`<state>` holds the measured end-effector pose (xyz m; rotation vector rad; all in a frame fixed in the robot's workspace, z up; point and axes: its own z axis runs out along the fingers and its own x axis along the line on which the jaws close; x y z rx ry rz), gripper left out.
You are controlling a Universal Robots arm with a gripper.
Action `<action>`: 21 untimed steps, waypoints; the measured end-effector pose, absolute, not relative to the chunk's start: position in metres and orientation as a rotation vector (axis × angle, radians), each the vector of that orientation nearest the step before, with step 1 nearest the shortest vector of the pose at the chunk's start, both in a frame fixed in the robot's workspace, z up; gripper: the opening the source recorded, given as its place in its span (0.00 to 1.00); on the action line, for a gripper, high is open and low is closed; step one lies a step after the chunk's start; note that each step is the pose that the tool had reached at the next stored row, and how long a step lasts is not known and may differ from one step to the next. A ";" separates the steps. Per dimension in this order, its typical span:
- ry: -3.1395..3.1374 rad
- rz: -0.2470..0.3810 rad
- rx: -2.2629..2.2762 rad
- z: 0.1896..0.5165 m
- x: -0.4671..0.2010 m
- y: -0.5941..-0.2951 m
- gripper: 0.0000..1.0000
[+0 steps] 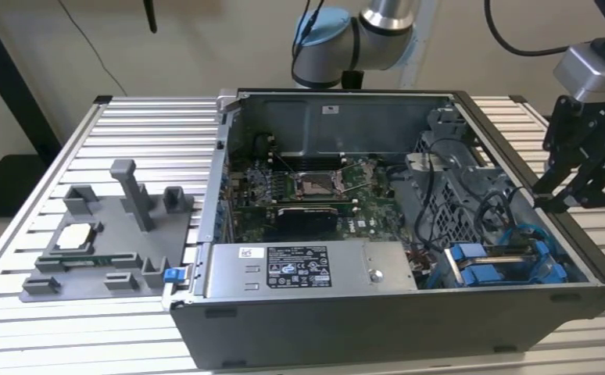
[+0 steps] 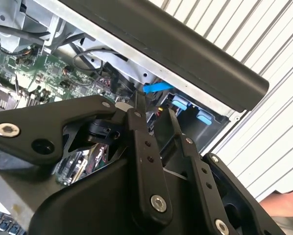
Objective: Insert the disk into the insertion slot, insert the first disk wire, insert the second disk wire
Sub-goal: 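Insert the second disk wire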
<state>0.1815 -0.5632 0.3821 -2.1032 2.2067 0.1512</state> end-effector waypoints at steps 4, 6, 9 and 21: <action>2.207 0.151 -2.103 0.381 0.181 -0.563 1.00; 2.206 0.152 -2.103 0.380 0.181 -0.563 1.00; 2.206 0.153 -2.102 0.379 0.181 -0.563 1.00; 2.185 0.193 -2.083 0.377 0.181 -0.563 1.00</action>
